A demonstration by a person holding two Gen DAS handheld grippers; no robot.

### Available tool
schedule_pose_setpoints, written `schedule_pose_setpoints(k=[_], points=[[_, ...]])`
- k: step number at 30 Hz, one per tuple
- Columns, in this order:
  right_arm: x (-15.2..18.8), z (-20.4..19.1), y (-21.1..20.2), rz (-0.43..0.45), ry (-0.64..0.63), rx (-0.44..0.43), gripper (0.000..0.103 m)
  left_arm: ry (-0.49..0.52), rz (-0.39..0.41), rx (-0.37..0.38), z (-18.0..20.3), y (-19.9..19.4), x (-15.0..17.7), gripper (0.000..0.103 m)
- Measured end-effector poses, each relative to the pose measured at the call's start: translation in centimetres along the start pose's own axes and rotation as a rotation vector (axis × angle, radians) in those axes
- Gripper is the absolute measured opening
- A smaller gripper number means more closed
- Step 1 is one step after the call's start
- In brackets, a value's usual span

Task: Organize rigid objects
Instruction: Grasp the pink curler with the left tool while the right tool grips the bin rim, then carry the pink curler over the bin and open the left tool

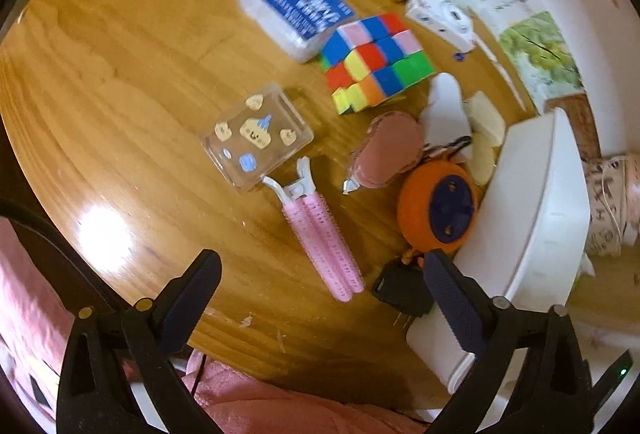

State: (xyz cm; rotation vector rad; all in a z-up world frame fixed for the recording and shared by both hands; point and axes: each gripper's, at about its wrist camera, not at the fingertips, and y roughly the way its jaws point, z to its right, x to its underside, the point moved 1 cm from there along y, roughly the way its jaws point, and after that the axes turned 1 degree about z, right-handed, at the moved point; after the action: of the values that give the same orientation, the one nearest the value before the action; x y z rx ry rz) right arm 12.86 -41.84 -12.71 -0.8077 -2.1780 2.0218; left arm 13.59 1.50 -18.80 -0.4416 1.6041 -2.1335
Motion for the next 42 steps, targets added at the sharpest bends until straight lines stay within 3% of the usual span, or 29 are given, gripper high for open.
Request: schedule_pose_setpoints(k=[6,11,17,23,25,34,42], points=[[-1.1,1.0,2.4,-0.071,-0.011,0.023,0.077,-0.075,-0.032,-0.012,-0.8,1.9,0.2,0.093],[-1.3,1.8,4.1,-0.135,-0.003,0.015,0.061,-0.116,-0.074,-0.003,-1.2,2.8,0.7,0.084],[-1.6,2.3,5.4,-0.176,0.001,-0.015,0.033,-0.143,-0.113,0.005,-1.6,3.7,0.9,0.066],[-2.1,1.7,5.9,-0.192,-0.038,-0.032,0.019,-0.166,-0.112,0.009,-1.4,3.6,0.6,0.048],[-2.4,1.6,5.8,-0.181,-0.059,-0.021,0.015,-0.175,-0.114,0.021,-1.3,3.7,0.4,0.032],[-3.2,1.9,5.9,-0.144,-0.106,-0.024,0.007,-0.205,-0.113,0.052,-1.3,3.9,0.7,0.028],[-3.7,1.6,5.9,-0.107,-0.167,-0.035,0.004,-0.149,-0.028,0.071,-1.0,1.4,1.2,0.028]])
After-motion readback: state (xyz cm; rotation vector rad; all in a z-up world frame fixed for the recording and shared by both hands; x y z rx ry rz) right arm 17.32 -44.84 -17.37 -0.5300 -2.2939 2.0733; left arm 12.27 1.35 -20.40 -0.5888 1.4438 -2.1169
